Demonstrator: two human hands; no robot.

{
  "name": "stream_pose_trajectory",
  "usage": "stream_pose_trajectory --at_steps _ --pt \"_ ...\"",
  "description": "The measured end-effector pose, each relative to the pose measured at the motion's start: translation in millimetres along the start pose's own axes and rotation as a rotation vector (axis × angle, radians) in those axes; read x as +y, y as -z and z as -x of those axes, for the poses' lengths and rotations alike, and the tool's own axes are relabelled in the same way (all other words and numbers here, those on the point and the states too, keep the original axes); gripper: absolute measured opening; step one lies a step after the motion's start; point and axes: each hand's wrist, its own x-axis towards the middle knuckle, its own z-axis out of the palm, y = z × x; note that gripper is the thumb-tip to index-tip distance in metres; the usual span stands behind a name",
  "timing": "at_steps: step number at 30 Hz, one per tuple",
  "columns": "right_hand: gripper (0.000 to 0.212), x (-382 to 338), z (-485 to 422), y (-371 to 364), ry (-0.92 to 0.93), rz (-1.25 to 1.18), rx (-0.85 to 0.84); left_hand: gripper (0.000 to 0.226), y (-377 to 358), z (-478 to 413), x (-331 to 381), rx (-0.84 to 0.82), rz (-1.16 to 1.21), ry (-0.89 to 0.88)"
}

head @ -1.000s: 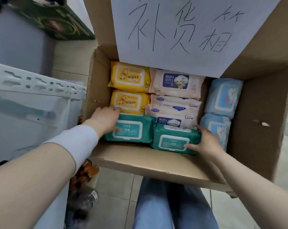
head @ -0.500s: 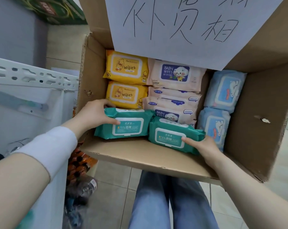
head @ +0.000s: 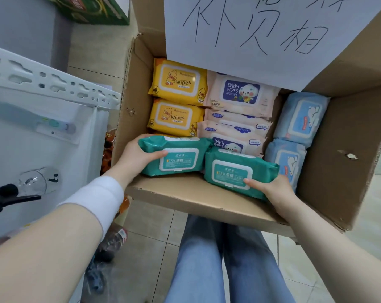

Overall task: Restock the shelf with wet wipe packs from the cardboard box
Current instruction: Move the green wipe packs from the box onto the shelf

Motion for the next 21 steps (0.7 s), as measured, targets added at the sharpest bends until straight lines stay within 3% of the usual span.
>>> stream_pose_trajectory --at_steps 2,5,9,13,15,21 --pt "0.026 -9 15 5 0.015 -0.011 0.019 0.039 0 11 12 0.010 -0.030 -0.055" --pt "0.027 -25 47 19 0.050 -0.051 0.050 0.037 5 44 32 0.154 -0.065 -0.160" --pt "0.042 -48 99 42 0.117 -0.022 0.024 0.035 30 121 61 0.371 0.129 -0.260" --pt "0.082 -84 159 47 0.226 0.007 -0.104 0.023 67 226 84 0.577 0.304 -0.366" --pt "0.077 -105 193 44 0.301 0.013 -0.185 0.017 84 281 91 0.646 0.403 -0.448" --pt "0.094 -186 307 3 0.532 0.044 -0.447 0.013 151 431 106 0.873 0.574 -0.633"
